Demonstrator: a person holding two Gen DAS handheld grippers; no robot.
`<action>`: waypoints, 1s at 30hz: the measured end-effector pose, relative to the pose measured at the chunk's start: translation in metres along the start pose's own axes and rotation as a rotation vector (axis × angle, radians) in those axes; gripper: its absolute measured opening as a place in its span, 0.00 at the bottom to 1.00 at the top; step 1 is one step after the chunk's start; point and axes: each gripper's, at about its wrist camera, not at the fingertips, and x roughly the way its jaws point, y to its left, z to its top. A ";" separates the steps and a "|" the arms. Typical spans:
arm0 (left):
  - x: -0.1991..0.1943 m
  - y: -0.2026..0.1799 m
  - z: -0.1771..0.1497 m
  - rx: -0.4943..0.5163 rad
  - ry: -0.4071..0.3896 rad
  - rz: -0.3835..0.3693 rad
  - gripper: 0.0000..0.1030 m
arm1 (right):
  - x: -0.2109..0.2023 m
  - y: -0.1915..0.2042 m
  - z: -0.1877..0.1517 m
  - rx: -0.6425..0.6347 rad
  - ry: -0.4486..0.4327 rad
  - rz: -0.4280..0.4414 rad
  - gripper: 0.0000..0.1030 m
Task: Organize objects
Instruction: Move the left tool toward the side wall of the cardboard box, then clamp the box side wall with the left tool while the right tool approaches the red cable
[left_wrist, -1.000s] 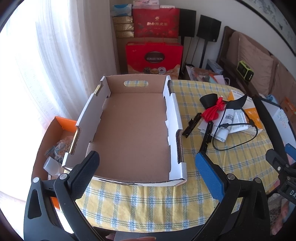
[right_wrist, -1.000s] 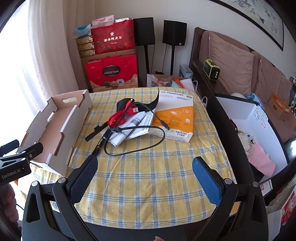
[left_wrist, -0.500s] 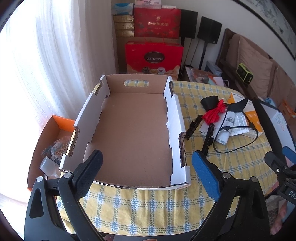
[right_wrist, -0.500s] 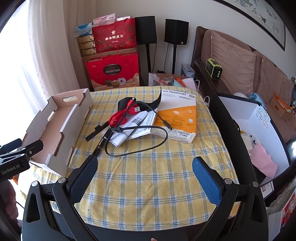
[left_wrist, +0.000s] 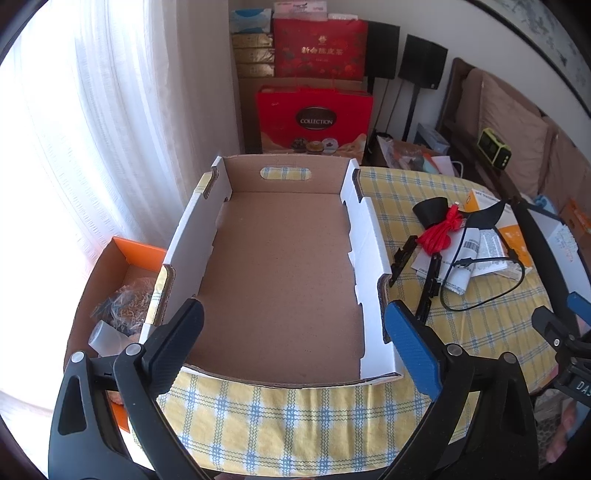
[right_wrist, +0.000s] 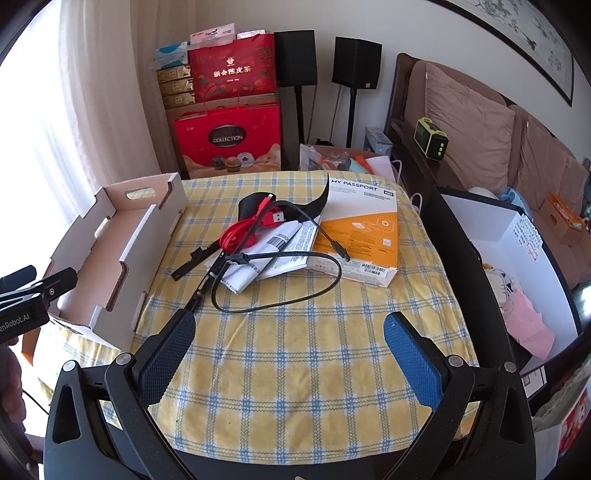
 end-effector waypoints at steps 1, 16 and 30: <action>0.000 0.002 0.001 0.003 -0.002 0.004 0.95 | 0.001 0.002 0.001 -0.005 -0.001 0.000 1.00; 0.021 0.069 0.015 -0.065 0.013 0.078 0.95 | 0.027 0.059 0.026 -0.085 0.016 0.108 1.00; 0.065 0.112 0.008 -0.135 0.162 0.027 0.55 | 0.073 0.134 0.032 -0.154 0.147 0.269 0.74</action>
